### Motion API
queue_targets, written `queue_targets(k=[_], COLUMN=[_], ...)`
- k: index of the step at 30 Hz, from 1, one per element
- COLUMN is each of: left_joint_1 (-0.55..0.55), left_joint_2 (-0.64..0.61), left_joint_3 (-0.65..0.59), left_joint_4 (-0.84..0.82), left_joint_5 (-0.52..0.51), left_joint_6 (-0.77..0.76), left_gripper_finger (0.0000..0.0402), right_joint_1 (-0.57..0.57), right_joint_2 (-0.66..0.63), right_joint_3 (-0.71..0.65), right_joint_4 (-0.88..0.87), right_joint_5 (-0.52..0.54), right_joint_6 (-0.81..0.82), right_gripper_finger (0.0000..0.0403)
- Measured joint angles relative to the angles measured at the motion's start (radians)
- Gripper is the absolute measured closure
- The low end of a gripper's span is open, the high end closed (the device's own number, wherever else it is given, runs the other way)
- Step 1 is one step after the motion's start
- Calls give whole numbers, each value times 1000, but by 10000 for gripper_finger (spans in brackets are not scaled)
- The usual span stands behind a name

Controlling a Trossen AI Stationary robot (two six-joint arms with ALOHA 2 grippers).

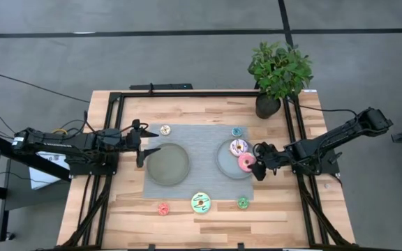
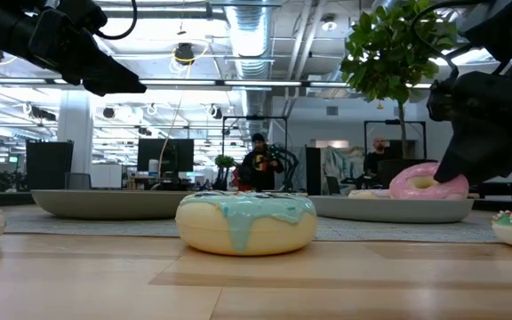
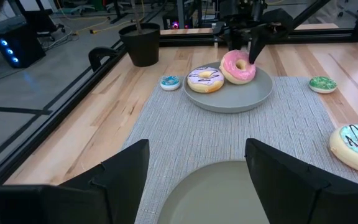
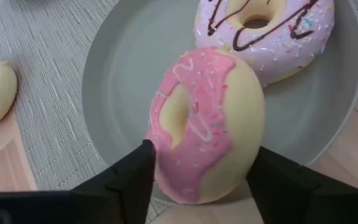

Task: Pick & Place donuts
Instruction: Put the big pink donut into the blue plate, then put the big light blue donut into the blue plate

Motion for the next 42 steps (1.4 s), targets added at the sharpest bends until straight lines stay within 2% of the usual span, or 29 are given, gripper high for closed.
queue_targets(k=[6, 14, 20, 37, 42], left_joint_1=[0, 0, 0, 0, 0], left_joint_2=[0, 0, 0, 0, 1], left_joint_3=[0, 0, 0, 0, 0], left_joint_4=[3, 3, 3, 3, 3], left_joint_5=[0, 0, 0, 0, 0], left_joint_6=[3, 6, 5, 4, -1], left_gripper_finger=[143, 143, 143, 143, 143], right_joint_1=[0, 0, -18, -61, -61], right_joint_2=[0, 0, 0, 0, 0], right_joint_3=[0, 46, 89, 97, 167], right_joint_4=[0, -11, -138, -238, -330], right_joint_5=[-5, 1, -5, -7, -3], right_joint_6=[0, -68, -47, -59, -71], right_gripper_finger=[139, 137, 137, 137, 137])
